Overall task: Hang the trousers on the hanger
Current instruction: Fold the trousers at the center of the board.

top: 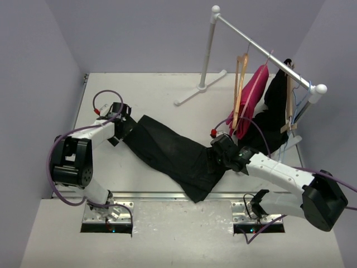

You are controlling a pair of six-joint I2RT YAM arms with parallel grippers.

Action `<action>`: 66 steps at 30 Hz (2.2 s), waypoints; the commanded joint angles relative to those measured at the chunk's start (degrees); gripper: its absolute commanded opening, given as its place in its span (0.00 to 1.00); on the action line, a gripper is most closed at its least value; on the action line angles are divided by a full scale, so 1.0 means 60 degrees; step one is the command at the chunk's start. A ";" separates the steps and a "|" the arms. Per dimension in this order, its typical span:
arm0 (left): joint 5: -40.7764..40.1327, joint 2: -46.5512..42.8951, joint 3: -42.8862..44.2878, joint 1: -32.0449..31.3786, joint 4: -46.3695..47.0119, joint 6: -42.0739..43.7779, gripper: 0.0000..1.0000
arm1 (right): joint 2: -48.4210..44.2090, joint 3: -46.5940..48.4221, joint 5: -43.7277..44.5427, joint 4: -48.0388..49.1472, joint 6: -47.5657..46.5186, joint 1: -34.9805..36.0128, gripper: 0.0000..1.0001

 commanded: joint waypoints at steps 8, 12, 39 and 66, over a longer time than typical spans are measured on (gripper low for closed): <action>0.1043 0.0083 -0.1087 0.0103 0.2409 0.0535 0.85 | 0.2412 0.5086 -0.3372 -0.0201 -0.3165 0.0220 0.99; 0.1213 0.0469 -0.1258 0.0095 0.2533 0.0332 0.58 | 0.4493 0.7225 -0.4528 0.0169 -0.3381 0.0293 0.99; 0.2004 -0.1601 -0.2953 0.0088 0.2666 0.0053 0.00 | 0.9857 1.3135 -0.2135 -0.0826 -0.4751 0.1481 0.99; 0.2652 -0.1947 -0.3163 0.0088 0.2800 0.1020 0.00 | 1.2317 1.4021 -0.4645 0.2212 -0.6282 0.0376 0.00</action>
